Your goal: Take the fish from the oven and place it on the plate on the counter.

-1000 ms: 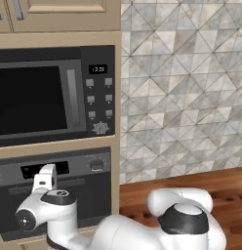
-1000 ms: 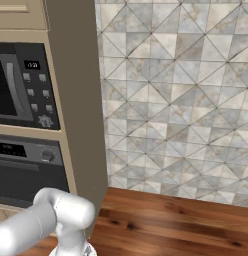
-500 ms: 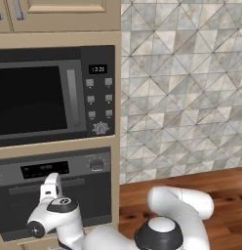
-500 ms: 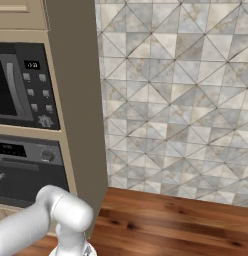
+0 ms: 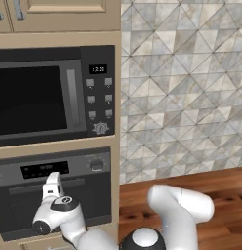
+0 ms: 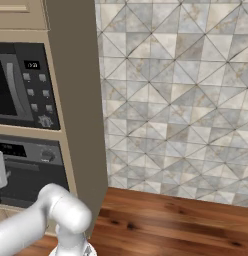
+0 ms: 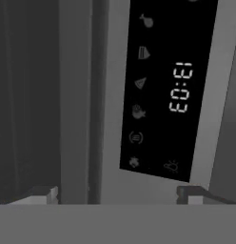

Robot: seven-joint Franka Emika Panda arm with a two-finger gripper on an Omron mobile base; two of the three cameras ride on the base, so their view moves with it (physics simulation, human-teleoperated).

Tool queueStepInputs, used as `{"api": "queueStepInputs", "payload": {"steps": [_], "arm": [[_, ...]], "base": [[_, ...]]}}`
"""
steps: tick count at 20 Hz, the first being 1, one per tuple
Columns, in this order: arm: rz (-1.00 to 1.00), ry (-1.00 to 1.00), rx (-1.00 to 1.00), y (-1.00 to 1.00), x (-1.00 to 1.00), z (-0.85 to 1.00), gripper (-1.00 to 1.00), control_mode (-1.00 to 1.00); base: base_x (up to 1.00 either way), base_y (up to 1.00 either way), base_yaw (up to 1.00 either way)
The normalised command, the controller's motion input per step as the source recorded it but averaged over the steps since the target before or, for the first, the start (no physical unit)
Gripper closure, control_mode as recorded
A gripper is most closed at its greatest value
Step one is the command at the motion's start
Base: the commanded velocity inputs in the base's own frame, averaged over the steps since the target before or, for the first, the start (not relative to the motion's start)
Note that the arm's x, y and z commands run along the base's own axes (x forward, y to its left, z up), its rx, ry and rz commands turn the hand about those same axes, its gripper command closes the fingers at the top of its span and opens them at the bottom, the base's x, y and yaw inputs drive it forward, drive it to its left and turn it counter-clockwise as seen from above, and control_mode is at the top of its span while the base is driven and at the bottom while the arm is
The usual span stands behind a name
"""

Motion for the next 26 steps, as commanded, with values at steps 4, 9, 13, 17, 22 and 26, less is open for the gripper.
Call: {"api": "queueStepInputs", "payload": {"steps": [4, 9, 13, 17, 22, 26], "arm": [[0.04, 0.0, 0.0, 0.0, 0.45, -0.25, -1.0, -1.0], [0.04, 0.0, 0.0, 0.05, 0.3, -0.29, -1.0, -1.0], [0.05, 0.0, 0.0, 0.27, 0.11, -0.47, -1.0, -1.0], [0.06, 0.0, 0.0, 0.28, 0.26, -0.36, -1.0, -1.0], [0.06, 0.0, 0.0, 0.28, 0.38, -0.37, -1.0, -1.0], [0.04, 0.0, 0.0, 0.18, 0.34, -0.26, -1.0, -1.0]], "base": [[0.0, 0.0, 0.0], [0.0, 0.0, 0.0], [0.0, 0.0, 0.0], [0.0, 0.0, 0.0], [0.0, 0.0, 0.0], [0.0, 0.0, 0.0]]}}
